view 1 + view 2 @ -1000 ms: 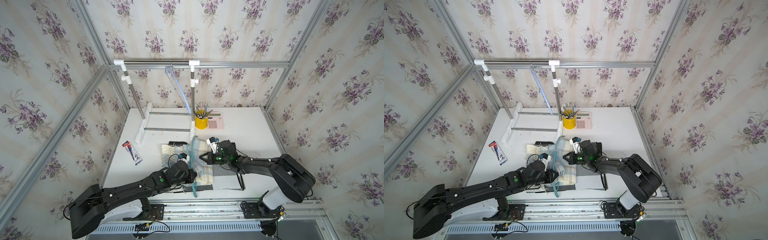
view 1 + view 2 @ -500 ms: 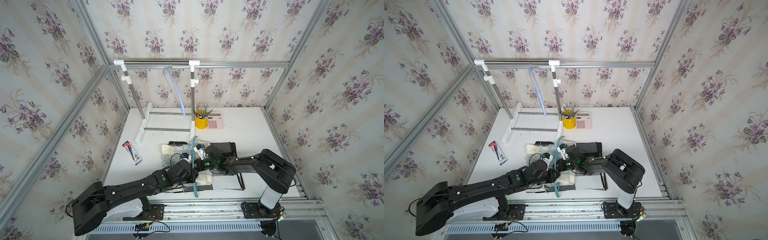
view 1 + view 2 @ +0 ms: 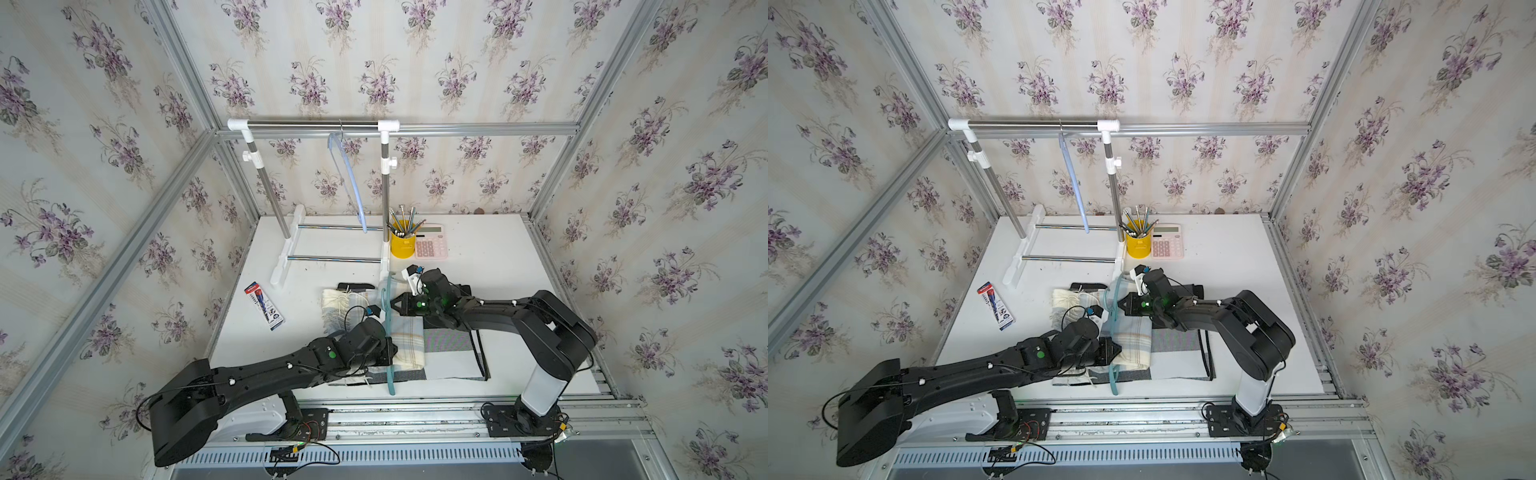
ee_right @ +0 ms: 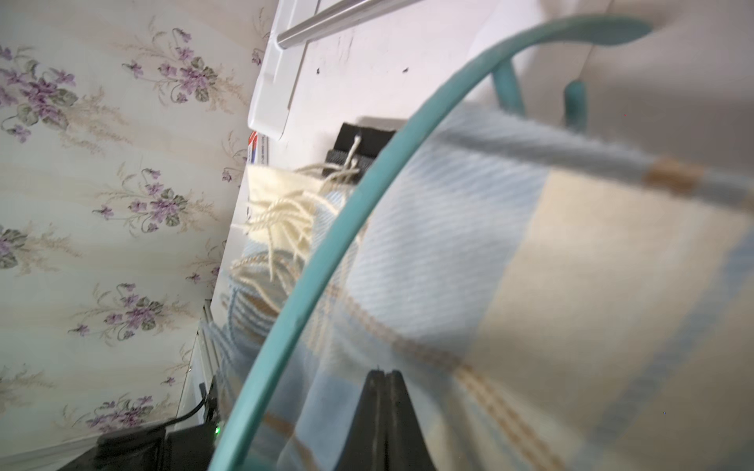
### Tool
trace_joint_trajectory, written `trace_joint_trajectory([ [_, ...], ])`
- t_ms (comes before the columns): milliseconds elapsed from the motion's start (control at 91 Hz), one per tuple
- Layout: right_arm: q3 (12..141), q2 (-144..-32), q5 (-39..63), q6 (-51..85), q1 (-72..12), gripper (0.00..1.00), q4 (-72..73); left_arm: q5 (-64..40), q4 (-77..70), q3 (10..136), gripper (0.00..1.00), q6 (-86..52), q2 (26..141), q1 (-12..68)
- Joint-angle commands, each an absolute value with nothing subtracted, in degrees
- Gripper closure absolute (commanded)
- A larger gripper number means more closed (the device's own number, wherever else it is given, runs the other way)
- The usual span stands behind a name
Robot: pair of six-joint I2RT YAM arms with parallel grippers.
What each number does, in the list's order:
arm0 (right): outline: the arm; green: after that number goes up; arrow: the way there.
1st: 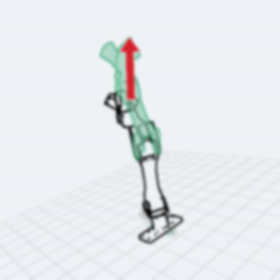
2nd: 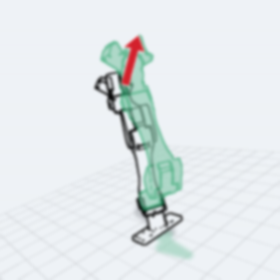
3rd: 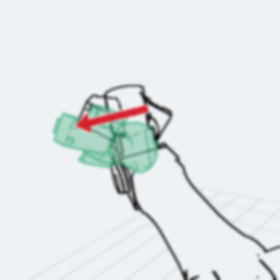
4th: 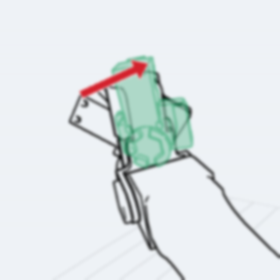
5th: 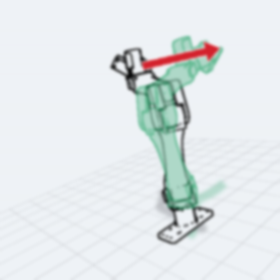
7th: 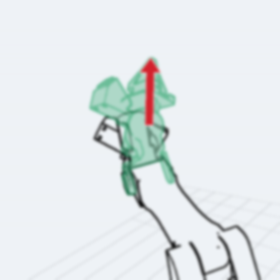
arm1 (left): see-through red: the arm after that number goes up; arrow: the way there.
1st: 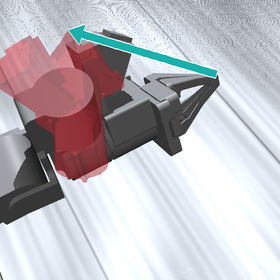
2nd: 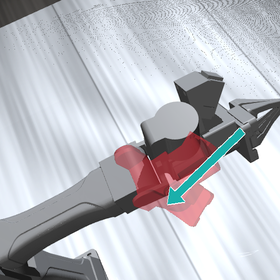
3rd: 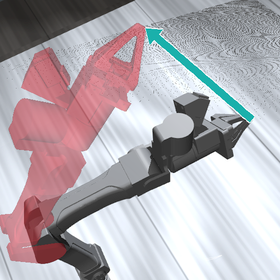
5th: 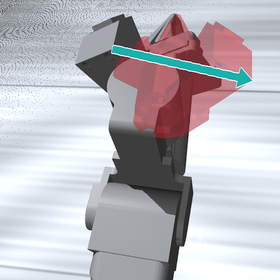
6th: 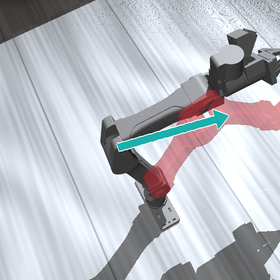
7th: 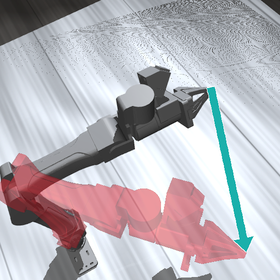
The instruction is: Hang the scarf on the hanger
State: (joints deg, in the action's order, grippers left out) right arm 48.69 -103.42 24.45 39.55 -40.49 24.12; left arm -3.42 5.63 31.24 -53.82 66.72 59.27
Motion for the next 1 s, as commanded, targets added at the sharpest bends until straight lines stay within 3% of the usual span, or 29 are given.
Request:
trace_joint_trajectory([
  [0, 52.6, -107.5, 23.9, 41.6, -40.1, 1.00, 22.7, -2.3, 8.9, 32.2, 1.00, -52.8, 67.2, 59.3],
  [121, 54.6, -110.0, 26.2, 41.9, -40.1, 1.00, 22.1, -2.5, 11.0, 34.2, 1.00, -51.4, 68.5, 59.5],
  [231, 50.9, -104.8, 26.3, 40.1, -39.4, 0.99, 21.6, -2.5, 13.8, 36.6, 0.71, -49.3, 69.9, 60.3],
  [275, 49.4, -101.5, 25.6, 39.3, -38.6, 0.91, 19.6, -1.8, 15.0, 37.5, 0.63, -48.8, 70.2, 60.7],
  [374, 44.7, -93.5, 24.8, 37.9, -35.4, 0.64, 15.2, -1.6, 15.3, 38.8, 0.47, -47.5, 70.6, 61.4],
  [659, 31.4, -73.3, 34.3, 41.6, -28.2, 0.31, 20.4, -3.4, 12.3, 40.7, 0.45, -45.6, 74.3, 63.0],
  [736, 29.6, -69.9, 37.1, 44.4, -28.2, 0.02, 25.6, -3.5, 12.8, 42.0, 0.45, -45.0, 75.4, 63.6],
  [923, 29.9, -69.6, 42.8, 48.5, -28.2, 0.00, 29.4, -3.8, 12.8, 43.2, 0.45, -43.9, 75.5, 64.9],
  [989, 30.0, -70.1, 43.4, 49.2, -28.3, 0.00, 30.0, -4.2, 12.3, 43.0, 0.41, -43.7, 75.2, 65.0],
])
